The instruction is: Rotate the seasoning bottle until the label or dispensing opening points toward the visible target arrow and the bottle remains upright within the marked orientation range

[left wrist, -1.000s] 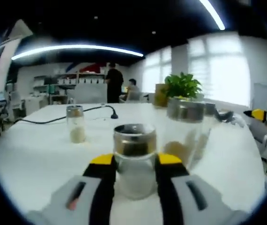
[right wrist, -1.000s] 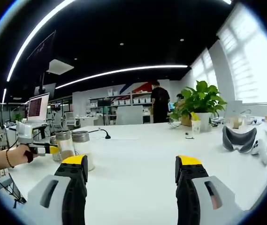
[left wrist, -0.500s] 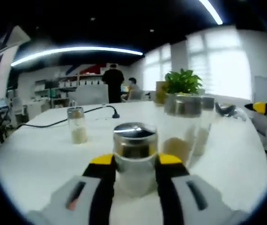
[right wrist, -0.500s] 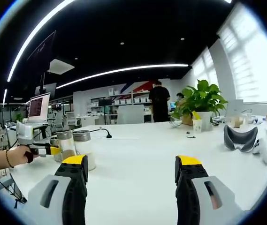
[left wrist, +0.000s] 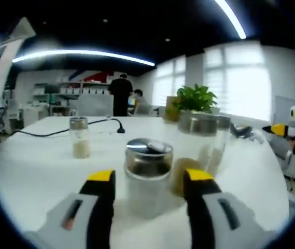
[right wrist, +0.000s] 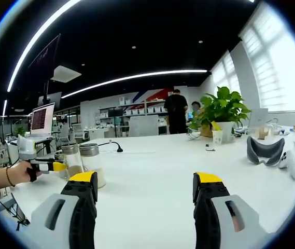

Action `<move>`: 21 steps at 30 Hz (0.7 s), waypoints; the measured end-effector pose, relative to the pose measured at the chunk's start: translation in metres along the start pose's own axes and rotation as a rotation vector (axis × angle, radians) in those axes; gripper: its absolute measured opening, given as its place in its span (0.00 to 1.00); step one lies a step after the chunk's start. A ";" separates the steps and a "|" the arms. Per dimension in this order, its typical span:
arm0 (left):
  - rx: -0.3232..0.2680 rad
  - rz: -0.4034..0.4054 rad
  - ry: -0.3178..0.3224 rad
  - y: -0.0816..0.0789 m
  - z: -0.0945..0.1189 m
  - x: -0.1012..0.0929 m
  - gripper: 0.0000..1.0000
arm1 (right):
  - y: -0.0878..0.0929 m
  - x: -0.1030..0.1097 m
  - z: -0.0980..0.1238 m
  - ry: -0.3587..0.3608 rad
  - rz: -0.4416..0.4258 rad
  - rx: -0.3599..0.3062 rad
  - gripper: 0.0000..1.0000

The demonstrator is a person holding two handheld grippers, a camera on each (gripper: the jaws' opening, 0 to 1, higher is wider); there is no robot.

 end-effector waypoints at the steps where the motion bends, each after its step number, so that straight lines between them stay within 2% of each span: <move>1: 0.002 -0.017 0.032 -0.001 0.002 0.004 0.60 | 0.000 0.000 0.000 -0.003 -0.002 0.002 0.77; 5: 0.096 0.036 0.136 -0.003 0.005 0.025 0.61 | 0.001 0.002 0.000 -0.013 -0.010 0.002 0.77; 9: 0.114 -0.067 0.294 -0.005 0.004 0.031 0.60 | 0.002 0.003 -0.001 -0.014 -0.010 0.004 0.77; 12: 0.098 -0.154 0.513 -0.010 0.001 0.029 0.64 | 0.002 0.005 -0.001 -0.022 -0.016 0.006 0.77; 13: 0.098 -0.181 0.527 -0.011 0.001 0.031 0.69 | 0.002 0.005 -0.001 -0.024 -0.017 0.005 0.77; 14: 0.098 -0.181 0.502 -0.014 -0.003 0.036 0.73 | 0.001 0.005 -0.001 -0.024 -0.014 0.003 0.77; 15: 0.093 -0.190 0.511 -0.016 -0.005 0.038 0.73 | 0.001 0.005 0.000 -0.023 -0.011 0.001 0.77; 17: 0.076 -0.187 0.597 -0.020 -0.009 0.040 0.67 | 0.000 0.004 0.000 -0.018 -0.008 -0.001 0.77; 18: 0.087 -0.174 0.630 -0.020 -0.012 0.043 0.67 | 0.000 0.004 0.000 -0.016 -0.009 -0.001 0.76; 19: 0.128 -0.170 0.658 -0.019 -0.013 0.045 0.67 | 0.001 0.003 0.000 -0.015 -0.009 0.000 0.76; 21: 0.119 -0.176 0.678 -0.018 -0.019 0.047 0.64 | 0.001 0.004 0.000 -0.020 0.002 0.009 0.76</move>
Point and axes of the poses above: the point that each gripper's makers call its tool centre point, and the gripper's own axes: z roughly backward along the fingers, x roughly to its left, y roughly out of its underside, the point moved 10 cm from there along z, roughly backward along the fingers, and after that the axes turned 1 degree about -z, right-handed, at the moved point
